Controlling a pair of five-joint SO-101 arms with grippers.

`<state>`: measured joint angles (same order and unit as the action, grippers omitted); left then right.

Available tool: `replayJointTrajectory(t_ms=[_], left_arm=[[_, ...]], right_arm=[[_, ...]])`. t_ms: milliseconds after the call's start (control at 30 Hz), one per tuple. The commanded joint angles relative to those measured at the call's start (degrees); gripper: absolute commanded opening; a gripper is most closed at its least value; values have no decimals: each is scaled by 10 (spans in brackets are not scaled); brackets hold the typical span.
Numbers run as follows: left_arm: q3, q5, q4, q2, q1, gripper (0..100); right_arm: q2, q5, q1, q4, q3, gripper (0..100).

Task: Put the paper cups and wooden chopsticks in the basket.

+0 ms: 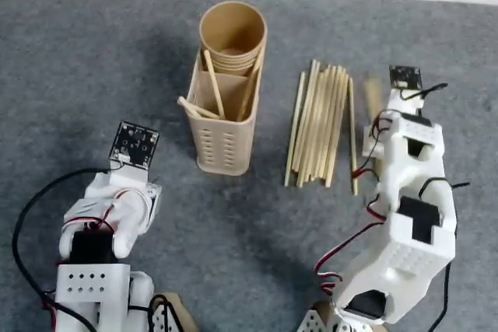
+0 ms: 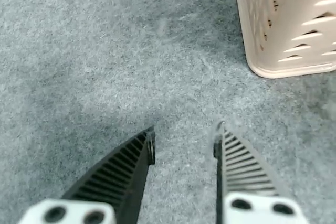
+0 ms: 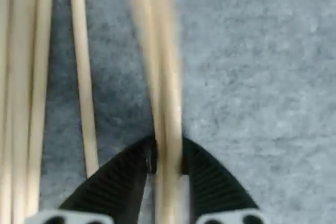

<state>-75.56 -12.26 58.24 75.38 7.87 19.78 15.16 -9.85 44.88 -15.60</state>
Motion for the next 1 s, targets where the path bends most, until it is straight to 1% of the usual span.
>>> replayJointTrajectory(t_ms=[0,233,400,567,633,800,867,967], left_arm=[[3,-2,-10,4,-4,206],[3,-3,-10,4,-4,206],[3,-3,-11,4,-4,206],[3,-3,-11,4,-4,206],[3,-3,-11,4,-5,206],[3,-3,-11,4,-7,206],[3,-3,-11,4,-7,206],[3,-3,-11,4,-7,206]], right_arm=[[6,4,8,51,35,5],[5,1,46,142,131,5],[5,-75,73,176,206,5],[-7,-113,102,211,283,5],[-45,-121,114,211,297,5],[-201,-139,160,214,297,5],[-254,-139,182,215,279,5],[-312,-138,217,188,242,5]])
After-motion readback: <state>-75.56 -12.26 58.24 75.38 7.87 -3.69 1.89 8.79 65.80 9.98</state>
